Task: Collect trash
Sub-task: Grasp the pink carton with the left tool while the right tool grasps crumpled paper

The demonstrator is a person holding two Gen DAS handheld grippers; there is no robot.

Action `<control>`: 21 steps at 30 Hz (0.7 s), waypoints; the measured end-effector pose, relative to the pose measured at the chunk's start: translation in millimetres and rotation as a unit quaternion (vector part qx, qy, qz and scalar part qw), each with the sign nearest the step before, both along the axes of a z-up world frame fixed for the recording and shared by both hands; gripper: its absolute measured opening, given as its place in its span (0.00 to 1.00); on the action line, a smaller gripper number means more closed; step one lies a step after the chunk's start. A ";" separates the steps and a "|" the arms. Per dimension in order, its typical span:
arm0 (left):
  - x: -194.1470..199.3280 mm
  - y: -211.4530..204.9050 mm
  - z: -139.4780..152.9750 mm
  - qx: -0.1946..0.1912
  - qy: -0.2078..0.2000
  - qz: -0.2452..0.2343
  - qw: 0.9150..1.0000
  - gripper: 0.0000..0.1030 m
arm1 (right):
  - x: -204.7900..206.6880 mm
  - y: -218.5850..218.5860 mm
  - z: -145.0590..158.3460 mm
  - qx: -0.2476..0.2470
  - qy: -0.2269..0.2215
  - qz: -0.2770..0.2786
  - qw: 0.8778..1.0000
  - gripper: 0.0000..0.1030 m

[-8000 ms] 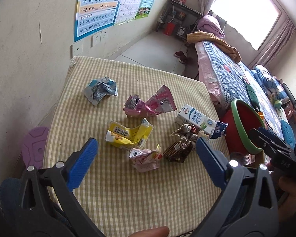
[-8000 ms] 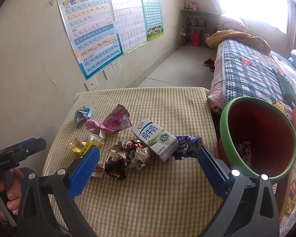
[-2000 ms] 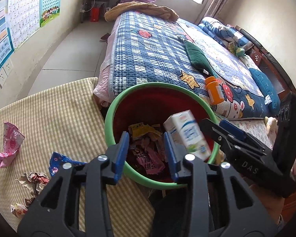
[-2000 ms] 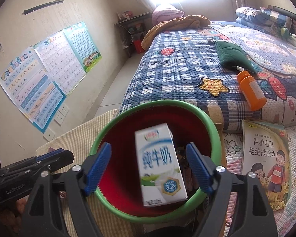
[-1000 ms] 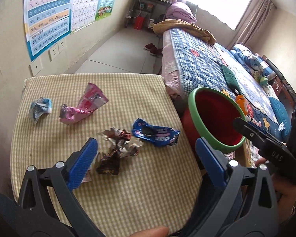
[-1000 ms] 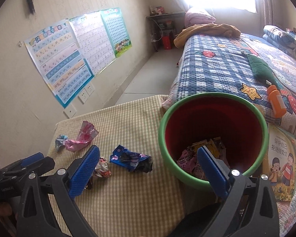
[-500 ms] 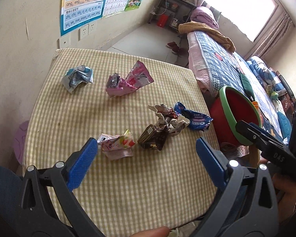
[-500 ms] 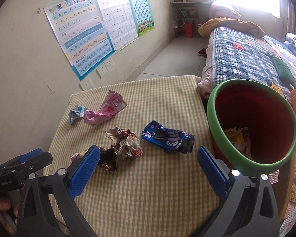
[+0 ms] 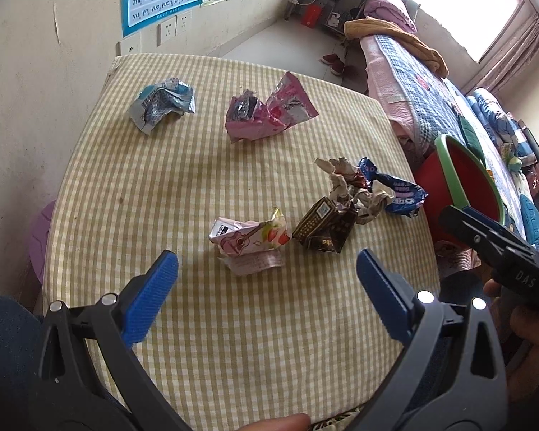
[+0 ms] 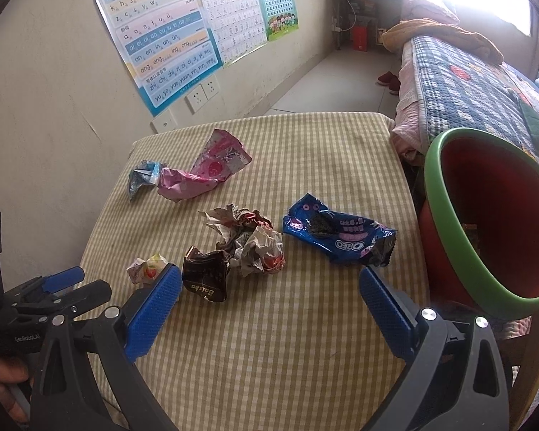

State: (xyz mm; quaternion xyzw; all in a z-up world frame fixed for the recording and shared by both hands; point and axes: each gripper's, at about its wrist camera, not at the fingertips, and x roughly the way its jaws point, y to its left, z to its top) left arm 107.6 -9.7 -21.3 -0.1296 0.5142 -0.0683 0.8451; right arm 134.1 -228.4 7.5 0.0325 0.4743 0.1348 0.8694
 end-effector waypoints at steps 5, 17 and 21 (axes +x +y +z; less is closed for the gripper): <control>9.7 -2.4 -19.8 0.028 0.019 -0.013 0.999 0.94 | 12.8 4.5 -15.2 0.004 0.018 0.000 1.000 0.93; 33.9 -0.9 -45.3 0.061 0.031 -0.038 0.997 0.92 | 47.6 18.2 -50.3 0.020 0.061 -0.012 0.998 0.86; 37.7 -4.4 -56.6 0.061 0.040 -0.049 0.996 0.86 | 58.6 13.4 -62.7 0.031 0.081 -0.033 0.996 0.79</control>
